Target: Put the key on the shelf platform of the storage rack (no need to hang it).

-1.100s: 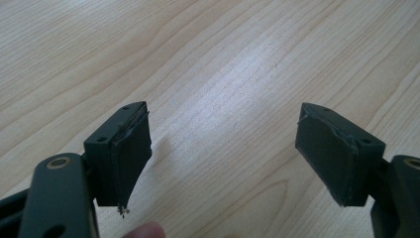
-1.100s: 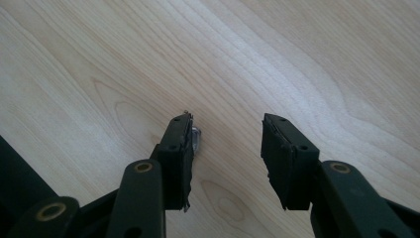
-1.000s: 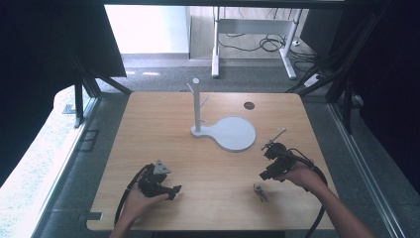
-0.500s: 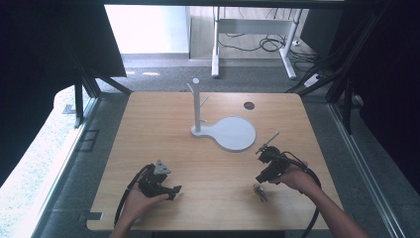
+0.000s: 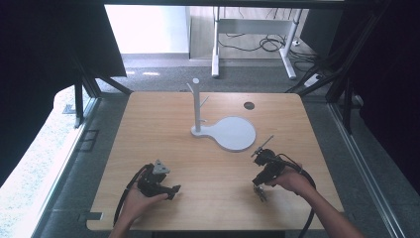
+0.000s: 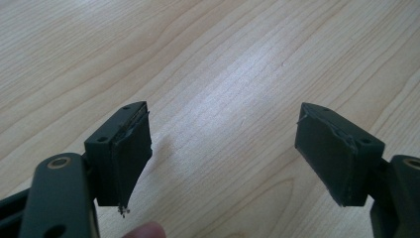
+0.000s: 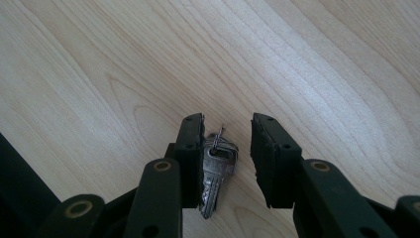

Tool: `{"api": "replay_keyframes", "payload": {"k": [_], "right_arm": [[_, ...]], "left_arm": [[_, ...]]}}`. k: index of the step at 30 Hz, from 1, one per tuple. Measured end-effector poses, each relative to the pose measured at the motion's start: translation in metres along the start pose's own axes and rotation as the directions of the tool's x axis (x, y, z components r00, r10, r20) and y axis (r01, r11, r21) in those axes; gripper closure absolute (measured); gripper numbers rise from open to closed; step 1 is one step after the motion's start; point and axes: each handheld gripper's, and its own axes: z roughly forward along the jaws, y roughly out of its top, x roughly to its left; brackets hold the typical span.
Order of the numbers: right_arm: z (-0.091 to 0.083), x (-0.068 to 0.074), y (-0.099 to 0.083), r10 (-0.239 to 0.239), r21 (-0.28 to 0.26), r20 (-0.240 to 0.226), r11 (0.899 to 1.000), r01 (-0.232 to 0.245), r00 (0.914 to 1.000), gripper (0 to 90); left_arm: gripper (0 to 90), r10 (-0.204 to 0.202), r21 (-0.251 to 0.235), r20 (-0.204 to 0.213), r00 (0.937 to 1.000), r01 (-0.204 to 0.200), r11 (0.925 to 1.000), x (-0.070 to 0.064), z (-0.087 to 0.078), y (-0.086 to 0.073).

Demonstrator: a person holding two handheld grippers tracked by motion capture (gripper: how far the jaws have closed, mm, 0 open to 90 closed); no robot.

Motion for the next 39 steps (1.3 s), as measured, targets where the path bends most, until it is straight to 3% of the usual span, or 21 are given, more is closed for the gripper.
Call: {"api": "replay_keyframes", "payload": {"k": [19,33,39], "right_arm": [[0.019,0.002,0.003,0.006,0.034,-0.011,0.999,-0.006,0.9999,68.9],[0.028,0.003,0.005,0.003,0.073,-0.013,0.997,-0.002,0.9999,78.1],[0.029,0.004,0.005,-0.006,0.090,-0.022,0.996,0.008,0.9997,86.3]], "left_arm": [[22.1,0.002,0.010,-0.001,1.0000,-0.002,1.0000,-0.001,0.002,0.000],[22.1,0.002,0.016,0.001,1.0000,-0.002,0.9999,0.000,0.004,-0.001],[22.1,0.000,0.014,-0.002,1.0000,0.000,0.9999,0.001,0.003,-0.001]]}}
